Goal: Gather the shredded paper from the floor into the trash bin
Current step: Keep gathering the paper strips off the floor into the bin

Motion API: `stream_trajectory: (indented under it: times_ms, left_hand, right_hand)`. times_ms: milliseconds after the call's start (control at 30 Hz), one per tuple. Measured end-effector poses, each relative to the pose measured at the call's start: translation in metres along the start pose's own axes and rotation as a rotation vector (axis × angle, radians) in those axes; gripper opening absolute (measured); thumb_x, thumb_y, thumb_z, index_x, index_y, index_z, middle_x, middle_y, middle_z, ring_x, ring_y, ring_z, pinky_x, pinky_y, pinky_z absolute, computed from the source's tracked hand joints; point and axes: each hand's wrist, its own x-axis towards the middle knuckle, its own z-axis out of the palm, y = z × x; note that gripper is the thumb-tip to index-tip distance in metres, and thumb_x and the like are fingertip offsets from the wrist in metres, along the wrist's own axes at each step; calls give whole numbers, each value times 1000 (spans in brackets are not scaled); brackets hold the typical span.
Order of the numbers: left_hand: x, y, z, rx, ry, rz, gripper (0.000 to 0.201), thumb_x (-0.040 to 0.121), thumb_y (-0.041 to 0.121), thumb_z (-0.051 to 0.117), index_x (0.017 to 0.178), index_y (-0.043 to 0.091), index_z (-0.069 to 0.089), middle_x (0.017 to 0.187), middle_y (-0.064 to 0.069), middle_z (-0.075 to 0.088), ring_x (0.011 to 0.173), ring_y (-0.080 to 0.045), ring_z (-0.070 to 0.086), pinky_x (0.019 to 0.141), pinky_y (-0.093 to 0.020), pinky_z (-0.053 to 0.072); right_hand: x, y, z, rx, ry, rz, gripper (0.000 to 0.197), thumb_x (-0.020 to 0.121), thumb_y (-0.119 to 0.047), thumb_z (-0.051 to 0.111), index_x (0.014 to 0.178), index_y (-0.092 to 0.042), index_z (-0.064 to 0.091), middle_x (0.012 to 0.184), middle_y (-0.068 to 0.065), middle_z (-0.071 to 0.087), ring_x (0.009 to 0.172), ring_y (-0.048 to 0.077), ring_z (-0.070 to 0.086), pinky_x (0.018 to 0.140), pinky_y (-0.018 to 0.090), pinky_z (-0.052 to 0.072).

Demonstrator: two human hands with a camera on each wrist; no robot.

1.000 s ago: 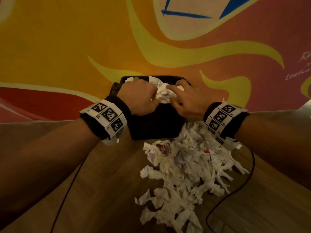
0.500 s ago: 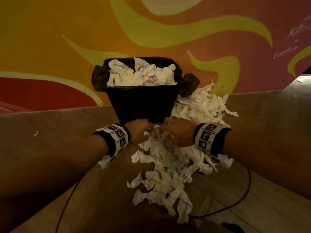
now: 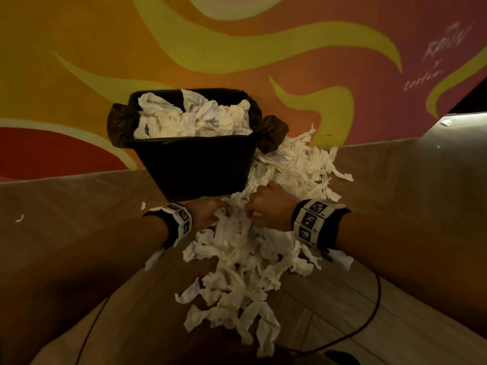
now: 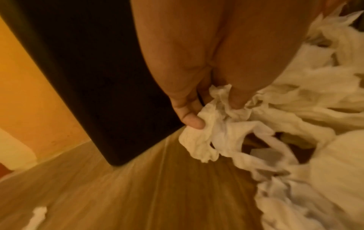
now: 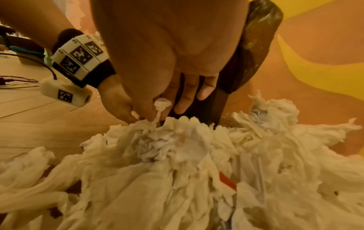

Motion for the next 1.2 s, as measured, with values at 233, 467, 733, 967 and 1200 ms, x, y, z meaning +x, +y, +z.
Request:
stream_trajectory:
  times_ms: [233,467,733,967,1200]
  left_hand:
    - [-17,-3,-42,35,-100,-101,50,95,43,49,137,17,46,133,-7,42,121,-26,45,99,-32,36]
    - [-49,12,-46,-265,88,-223,34,78,46,71,86,15,59,91,-2,57,84,-21,55,69,-31,46]
    - [-98,10,2,-841,336,-442,29,79,23,76,94,21,52,91,2,54,80,-14,52,65,-26,43]
    - [-120,-9,16,-764,269,-500,43,73,50,77,91,15,61,80,6,59,71,-10,54,58,-23,42]
    - [-118,-3,14,-905,271,-781,84,59,85,57,100,12,52,94,-1,57,88,-19,56,68,-29,41]
  right_hand:
    - [0,13,-24,285,-115,60,19,90,-26,56,109,-22,58,116,5,57,104,26,54,86,33,43]
    - [1,-36,-15,574,-77,229,33,90,-24,57,122,-19,59,130,8,52,121,26,45,95,29,37]
    - [-15,-73,8,822,95,319,16,88,-23,64,100,-14,70,108,8,64,89,17,58,76,24,42]
    - [0,-88,22,542,-380,219,33,80,-34,75,108,-18,68,111,5,64,101,24,61,83,28,49]
    - [-15,-94,47,576,-420,214,54,80,-45,72,122,-15,56,125,8,55,112,25,54,86,27,42]
